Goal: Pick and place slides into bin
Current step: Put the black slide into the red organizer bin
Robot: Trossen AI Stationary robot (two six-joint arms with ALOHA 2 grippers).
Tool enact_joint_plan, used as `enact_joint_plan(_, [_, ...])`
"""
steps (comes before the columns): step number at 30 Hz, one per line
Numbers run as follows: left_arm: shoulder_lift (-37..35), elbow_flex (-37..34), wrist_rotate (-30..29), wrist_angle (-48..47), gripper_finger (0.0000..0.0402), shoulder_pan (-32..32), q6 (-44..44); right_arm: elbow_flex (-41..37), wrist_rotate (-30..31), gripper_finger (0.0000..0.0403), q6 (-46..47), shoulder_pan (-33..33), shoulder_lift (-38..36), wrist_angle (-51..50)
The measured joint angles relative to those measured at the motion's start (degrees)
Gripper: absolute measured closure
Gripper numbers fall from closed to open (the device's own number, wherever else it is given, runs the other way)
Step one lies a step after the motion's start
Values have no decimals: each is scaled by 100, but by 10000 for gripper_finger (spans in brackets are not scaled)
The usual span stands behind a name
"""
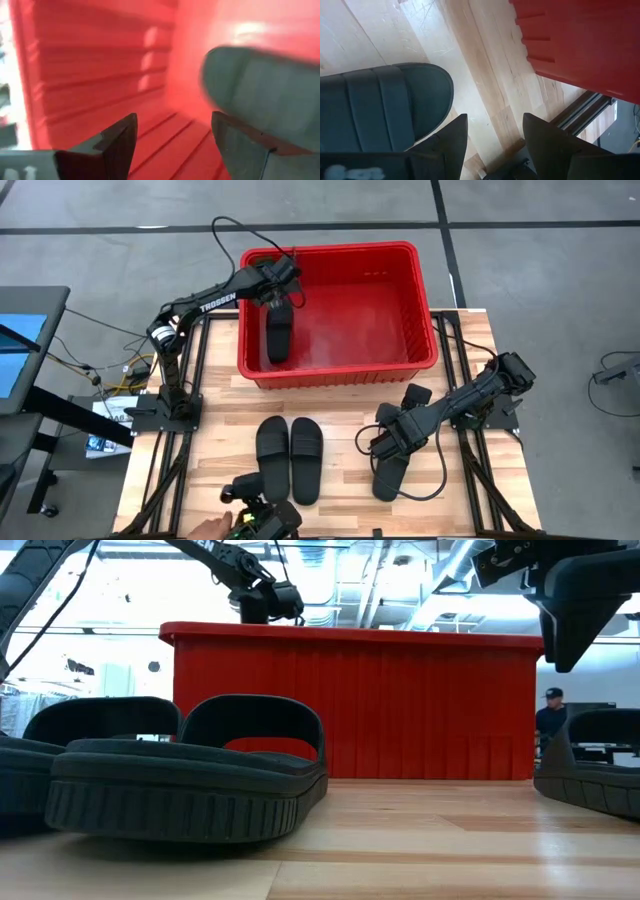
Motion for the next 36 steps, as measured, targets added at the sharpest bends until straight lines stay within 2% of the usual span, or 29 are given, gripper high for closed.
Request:
enact_joint_plan(2, [-12, 0, -393, 8, 155, 2, -104, 0, 2, 219, 2, 0, 0, 0])
enact_joint_plan(5, [-258, 1, -226, 24, 155, -4, -246, 0, 2, 219, 4, 2, 0, 2])
enact_joint_plan(11, [-1312, 315, 897, 135, 155, -58, -1177, 0, 133, 219, 110, 2, 0, 3])
enact_joint_plan(17, [-2669, 334, 2456, 420, 155, -129, -2671, 0, 305, 219, 445, 0, 0, 8])
enact_joint_plan(21, [-3404, 334, 3293, 433, 155, -280, -3220, 0, 307, 219, 905, 13, 0, 93])
enact_joint_plan(30, [-4786, 152, 3397, 399, 155, -1240, -4117, 0, 277, 219, 1087, 165, 0, 1056])
enact_joint_plan(36, [-5638, -682, 2921, 705, 155, -2132, -4854, 0, 273, 219, 1610, 162, -2, 1621])
